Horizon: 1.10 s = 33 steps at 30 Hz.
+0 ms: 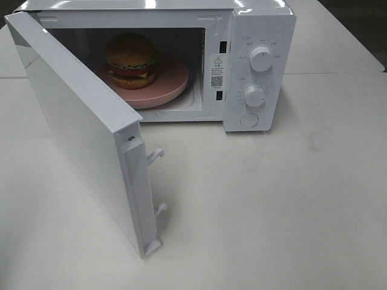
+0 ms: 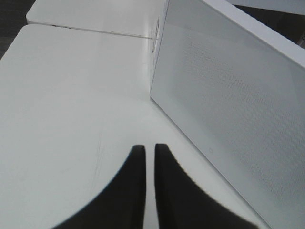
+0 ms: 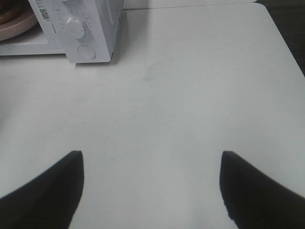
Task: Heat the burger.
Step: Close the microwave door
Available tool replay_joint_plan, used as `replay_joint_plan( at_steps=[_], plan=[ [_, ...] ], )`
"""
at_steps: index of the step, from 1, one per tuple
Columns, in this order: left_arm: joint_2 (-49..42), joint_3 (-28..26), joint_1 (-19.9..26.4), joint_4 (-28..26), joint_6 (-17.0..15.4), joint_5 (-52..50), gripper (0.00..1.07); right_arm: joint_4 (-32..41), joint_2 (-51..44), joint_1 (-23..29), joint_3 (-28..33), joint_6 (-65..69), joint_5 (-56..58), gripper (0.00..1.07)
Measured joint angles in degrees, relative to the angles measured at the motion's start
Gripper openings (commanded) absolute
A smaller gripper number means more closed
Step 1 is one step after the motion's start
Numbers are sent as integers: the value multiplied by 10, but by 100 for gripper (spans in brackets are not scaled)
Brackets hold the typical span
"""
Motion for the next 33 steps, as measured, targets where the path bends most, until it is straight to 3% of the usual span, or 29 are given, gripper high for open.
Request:
replay_joint_plan(
  at_steps=[8, 10, 13, 14, 16, 18, 24, 33],
  plan=[
    [44, 30, 0, -11, 33, -112, 0, 0, 0, 0, 0, 0, 0, 75],
    [62, 62, 0, -29, 60, -180, 0, 0, 0, 0, 0, 0, 0, 75],
    [66, 73, 0, -37, 70, -198, 0, 0, 0, 0, 0, 0, 0, 75],
    [76, 92, 0, -51, 92, -233, 0, 0, 0, 0, 0, 0, 0, 75],
    [78, 100, 0, -60, 100, -247, 0, 0, 0, 0, 0, 0, 0, 75],
    [92, 142, 0, -93, 128, -315, 0, 0, 0, 0, 0, 0, 0, 75],
    [116, 172, 0, -107, 132, -392, 0, 0, 0, 0, 0, 0, 0, 75],
    [184, 172, -1, -109, 132, -456, 0, 0, 0, 0, 0, 0, 0, 75]
  ],
)
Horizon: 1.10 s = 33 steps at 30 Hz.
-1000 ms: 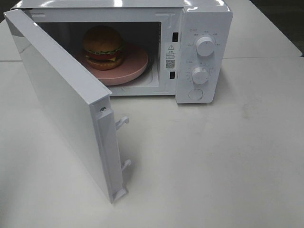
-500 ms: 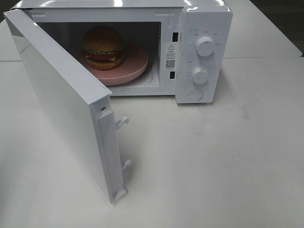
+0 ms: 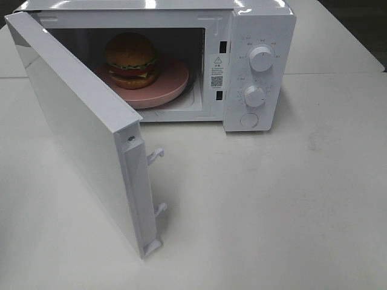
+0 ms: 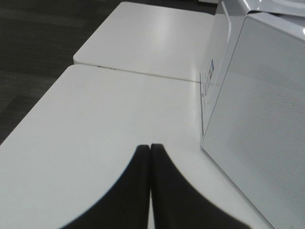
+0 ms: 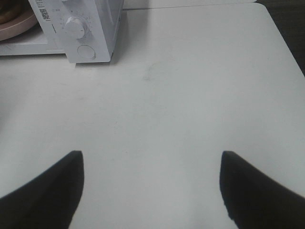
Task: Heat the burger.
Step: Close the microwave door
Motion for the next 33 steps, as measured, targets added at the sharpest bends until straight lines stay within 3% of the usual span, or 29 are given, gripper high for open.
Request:
replay_joint_plan(
  at_steps=[4, 12, 18, 21, 22, 23, 25, 26, 27, 28, 30, 33],
  plan=[
    [38, 0, -10, 0, 0, -19, 0, 0, 0, 0, 0, 0, 0, 75],
    [142, 0, -128, 24, -1, -147, 0, 0, 0, 0, 0, 0, 0, 75],
    [198, 0, -168, 42, -6, -209, 0, 0, 0, 0, 0, 0, 0, 75],
    [227, 0, -184, 70, -36, -243, 0, 0, 0, 0, 0, 0, 0, 75],
    [248, 0, -191, 107, -69, -273, 0, 0, 0, 0, 0, 0, 0, 75],
    [248, 0, -191, 107, -69, -273, 0, 0, 0, 0, 0, 0, 0, 75],
    [276, 0, -196, 174, -124, -320, 0, 0, 0, 0, 0, 0, 0, 75],
    [276, 0, -196, 174, -124, -320, 0, 0, 0, 0, 0, 0, 0, 75],
    [294, 0, -196, 212, -159, -344, 0, 0, 0, 0, 0, 0, 0, 75],
    [294, 0, -196, 212, -159, -344, 0, 0, 0, 0, 0, 0, 0, 75],
    [322, -1, -196, 256, -206, -370, 0, 0, 0, 0, 0, 0, 0, 75],
    [351, -1, -196, 296, -234, -398, 0, 0, 0, 0, 0, 0, 0, 75]
  ],
)
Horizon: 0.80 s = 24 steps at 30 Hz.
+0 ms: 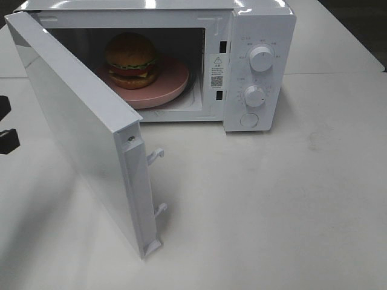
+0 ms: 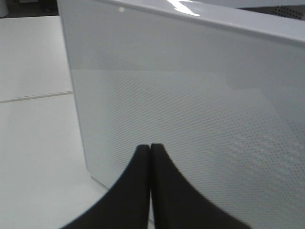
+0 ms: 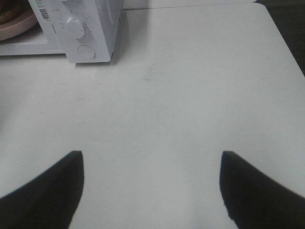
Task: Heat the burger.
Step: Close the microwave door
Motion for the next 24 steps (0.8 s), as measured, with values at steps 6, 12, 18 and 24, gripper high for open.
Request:
replay_joint_plan(
  at_steps=[6, 12, 18, 24],
  plan=[
    [37, -14, -2, 40, -30, -14, 0, 0, 0, 0, 0, 0, 0, 75],
    [87, -57, -34, 49, -37, -16, 0, 0, 0, 0, 0, 0, 0, 75],
    [123, -82, -70, 15, -38, -15, 0, 0, 0, 0, 0, 0, 0, 75],
    [148, -105, -105, -11, -25, -17, 0, 0, 0, 0, 0, 0, 0, 75]
  ],
)
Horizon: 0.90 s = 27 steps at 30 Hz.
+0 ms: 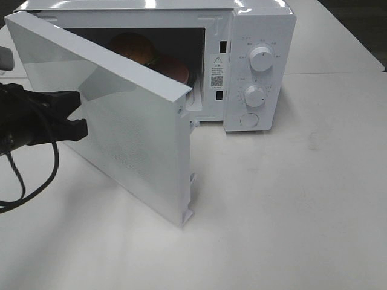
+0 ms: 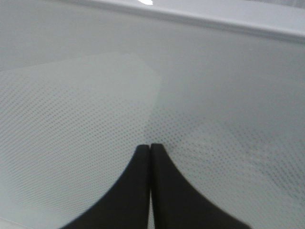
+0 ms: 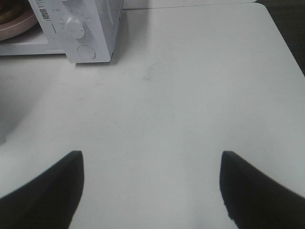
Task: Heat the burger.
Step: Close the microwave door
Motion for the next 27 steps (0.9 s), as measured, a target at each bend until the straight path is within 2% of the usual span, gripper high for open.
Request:
replay_joint_plan(
  at_steps=[5, 8, 10, 13, 15, 21, 27],
  plan=[
    [36, -36, -37, -28, 2, 1, 0, 0, 0, 0, 0, 0, 0, 75],
    [41, -41, -41, -30, 2, 1, 0, 0, 0, 0, 0, 0, 0, 75],
    [59, -68, -56, -41, 2, 3, 0, 0, 0, 0, 0, 0, 0, 75],
    [63, -74, -60, -47, 2, 4, 0, 0, 0, 0, 0, 0, 0, 75],
    [81, -103, -69, -66, 2, 19, 0, 0, 0, 0, 0, 0, 0, 75],
    [97, -128, -71, -69, 2, 22, 0, 0, 0, 0, 0, 0, 0, 75],
    [125, -182, -72, -70, 2, 51, 0, 0, 0, 0, 0, 0, 0, 75]
  ],
)
